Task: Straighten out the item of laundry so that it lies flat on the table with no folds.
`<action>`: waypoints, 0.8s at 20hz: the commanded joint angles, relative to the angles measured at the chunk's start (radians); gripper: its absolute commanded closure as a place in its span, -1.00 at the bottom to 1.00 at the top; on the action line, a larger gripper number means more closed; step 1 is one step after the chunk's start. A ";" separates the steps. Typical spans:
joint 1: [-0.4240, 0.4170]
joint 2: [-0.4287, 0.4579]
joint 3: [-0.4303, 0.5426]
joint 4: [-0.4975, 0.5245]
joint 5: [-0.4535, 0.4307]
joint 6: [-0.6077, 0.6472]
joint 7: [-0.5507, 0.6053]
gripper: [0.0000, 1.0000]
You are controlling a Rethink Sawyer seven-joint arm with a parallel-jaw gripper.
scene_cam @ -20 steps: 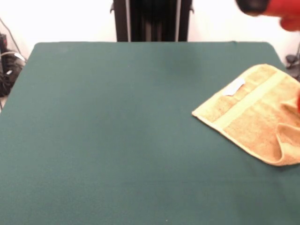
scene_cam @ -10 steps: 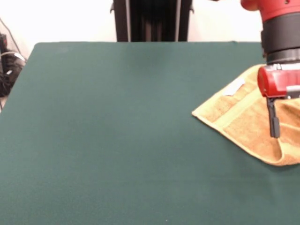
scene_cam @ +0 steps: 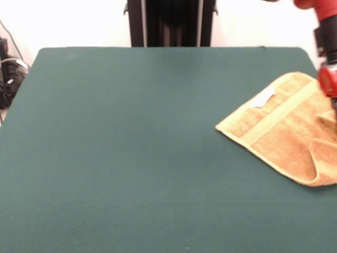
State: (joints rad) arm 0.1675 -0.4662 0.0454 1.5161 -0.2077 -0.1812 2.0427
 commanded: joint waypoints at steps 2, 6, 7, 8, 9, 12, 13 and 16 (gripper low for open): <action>0.121 0.092 -0.018 0.153 0.033 -0.131 0.185 -1.00; 0.123 0.099 -0.029 0.182 0.004 -0.143 0.163 -1.00; 0.112 0.103 -0.024 0.188 -0.013 -0.156 0.158 -1.00; 0.100 0.107 -0.019 0.191 -0.031 -0.168 0.150 -1.00; 0.091 0.111 -0.016 0.192 -0.048 -0.176 0.140 -1.00; 0.071 0.120 -0.011 0.190 -0.081 -0.190 0.116 -1.00; 0.065 0.122 -0.009 0.188 -0.093 -0.189 0.109 -1.00; 0.049 0.124 -0.002 0.186 -0.122 -0.189 0.098 -1.00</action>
State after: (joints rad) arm 0.2495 -0.4340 0.0309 1.6024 -0.2653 -0.3670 2.0427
